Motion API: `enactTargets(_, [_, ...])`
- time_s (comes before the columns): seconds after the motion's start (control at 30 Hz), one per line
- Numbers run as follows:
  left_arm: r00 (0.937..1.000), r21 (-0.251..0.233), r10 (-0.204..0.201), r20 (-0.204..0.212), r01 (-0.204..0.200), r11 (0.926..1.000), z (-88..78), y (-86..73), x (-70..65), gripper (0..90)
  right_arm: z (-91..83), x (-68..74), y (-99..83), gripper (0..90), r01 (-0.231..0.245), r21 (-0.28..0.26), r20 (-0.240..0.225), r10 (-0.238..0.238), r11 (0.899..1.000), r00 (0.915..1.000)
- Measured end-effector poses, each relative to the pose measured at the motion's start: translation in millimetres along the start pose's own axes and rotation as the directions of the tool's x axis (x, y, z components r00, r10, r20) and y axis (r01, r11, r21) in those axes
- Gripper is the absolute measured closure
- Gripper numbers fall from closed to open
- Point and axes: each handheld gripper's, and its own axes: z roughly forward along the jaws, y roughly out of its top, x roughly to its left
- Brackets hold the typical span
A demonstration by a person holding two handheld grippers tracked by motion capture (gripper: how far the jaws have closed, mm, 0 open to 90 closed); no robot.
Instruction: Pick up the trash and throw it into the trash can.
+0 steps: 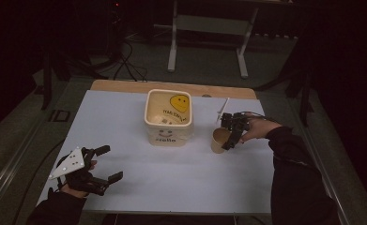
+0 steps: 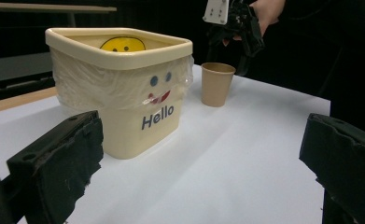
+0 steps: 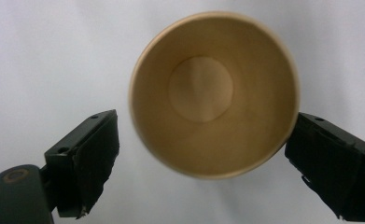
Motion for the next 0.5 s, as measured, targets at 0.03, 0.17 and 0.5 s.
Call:
enactTargets(0.03, [1.0, 0.0, -0.001, 0.0, 0.001, 1.0, 0.1, -0.1, 0.1, 0.5, 0.4, -0.4, -0.1, 9.9, 0.01, -0.009, 0.003, -0.01, 1.0, 1.0])
enactTargets(0.17, [1.0, 0.0, -0.001, 0.002, 0.001, 1.0, 0.3, -0.2, 0.2, 0.4, 3.0, -1.8, -0.7, 10.0, 0.025, -0.038, 0.001, -0.025, 0.999, 0.9997])
enactTargets(0.5, [1.0, 0.006, 0.0, 0.004, 0.0, 1.0, 0.9, -0.7, 0.5, 0.4, 9.0, -3.6, -1.7, 10.5, 0.019, -0.082, -0.023, -0.021, 0.996, 0.9995])
